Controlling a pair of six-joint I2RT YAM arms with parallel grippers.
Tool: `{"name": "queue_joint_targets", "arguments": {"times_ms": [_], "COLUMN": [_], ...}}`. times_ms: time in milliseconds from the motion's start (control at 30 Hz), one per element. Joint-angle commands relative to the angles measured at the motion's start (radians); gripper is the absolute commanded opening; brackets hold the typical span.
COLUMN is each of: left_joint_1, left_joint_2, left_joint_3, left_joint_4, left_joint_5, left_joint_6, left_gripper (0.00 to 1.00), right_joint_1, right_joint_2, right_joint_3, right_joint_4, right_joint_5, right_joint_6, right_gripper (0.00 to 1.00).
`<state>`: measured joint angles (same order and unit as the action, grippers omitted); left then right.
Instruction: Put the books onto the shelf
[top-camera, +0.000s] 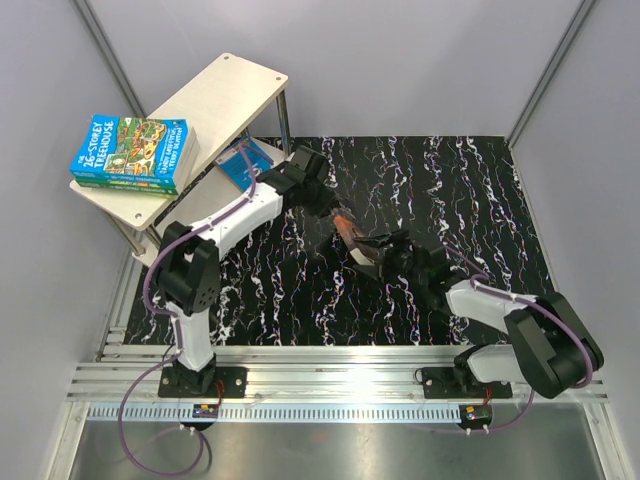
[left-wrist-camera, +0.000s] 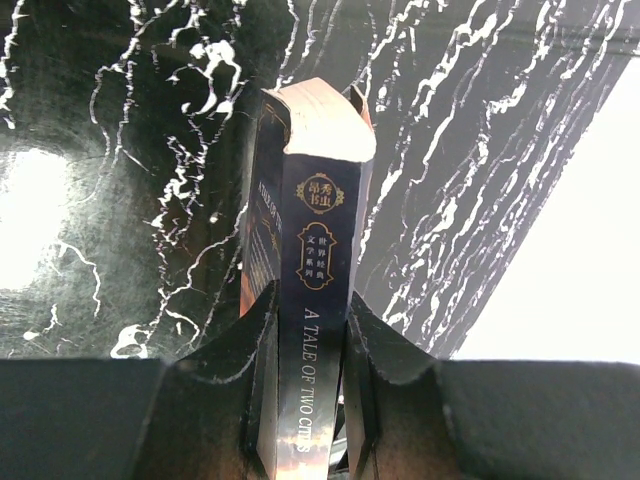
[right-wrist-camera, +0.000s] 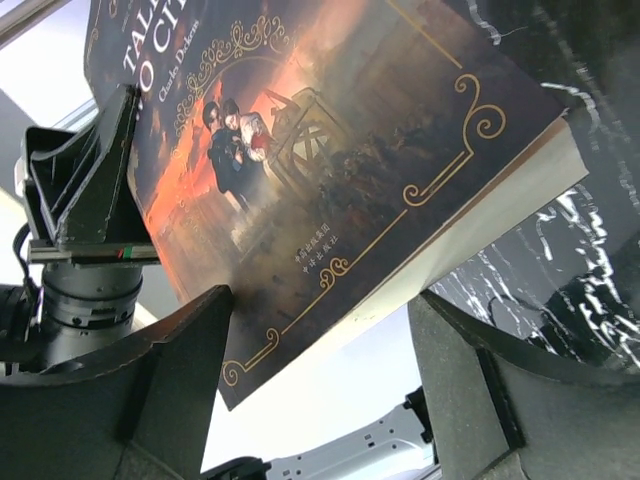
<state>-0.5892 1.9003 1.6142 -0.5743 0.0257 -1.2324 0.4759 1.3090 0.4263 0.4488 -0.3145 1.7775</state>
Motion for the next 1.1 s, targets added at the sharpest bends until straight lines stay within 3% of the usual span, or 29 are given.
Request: {"name": "queue_joint_targets", "arguments": {"times_ms": [0,100,133,300,533,667,900,1067], "left_joint_1": [-0.052,-0.067,-0.070,-0.090,-0.119,-0.156,-0.245,-0.256], "left_joint_2": [-0.112,-0.121,-0.124,-0.168,-0.230,-0.263,-0.338,-0.431], "left_joint_3": [0.015,0.019,0.019,-0.008,-0.060,-0.091,-0.123,-0.270], "left_joint_4": [0.171,0.166,0.165,0.154,0.160,0.174,0.137,0.097], "left_joint_5": [0.095,0.091,0.092,0.083,0.079,0.080,0.105,0.068], "left_joint_6": [-0.145,-0.144,-0.144,-0.142,-0.156,-0.170,-0.112,-0.101], "left_gripper": [0.00,0.00,0.00,0.00,0.00,0.00,0.00,0.00], "right_joint_1": [0.032,0.026,0.024,-0.005,-0.066,-0.114,-0.255,-0.301], "right_joint_2": [0.051,0.105,0.128,0.145,0.162,0.180,0.182,0.133], "right_joint_3": [0.022,0.017,0.019,0.048,0.068,0.080,0.164,0.212], "right_joint_4": [-0.013,0.062,0.094,0.107,0.122,0.163,0.220,0.228], "right_joint_5": [-0.002,0.005,0.002,-0.005,-0.040,-0.072,-0.188,-0.262], "right_joint_6": [-0.017,-0.003,-0.001,-0.027,-0.046,-0.044,-0.127,-0.158], "right_gripper": [0.76,0.69,0.61,0.39,0.21,0.00,0.00,0.00]}}
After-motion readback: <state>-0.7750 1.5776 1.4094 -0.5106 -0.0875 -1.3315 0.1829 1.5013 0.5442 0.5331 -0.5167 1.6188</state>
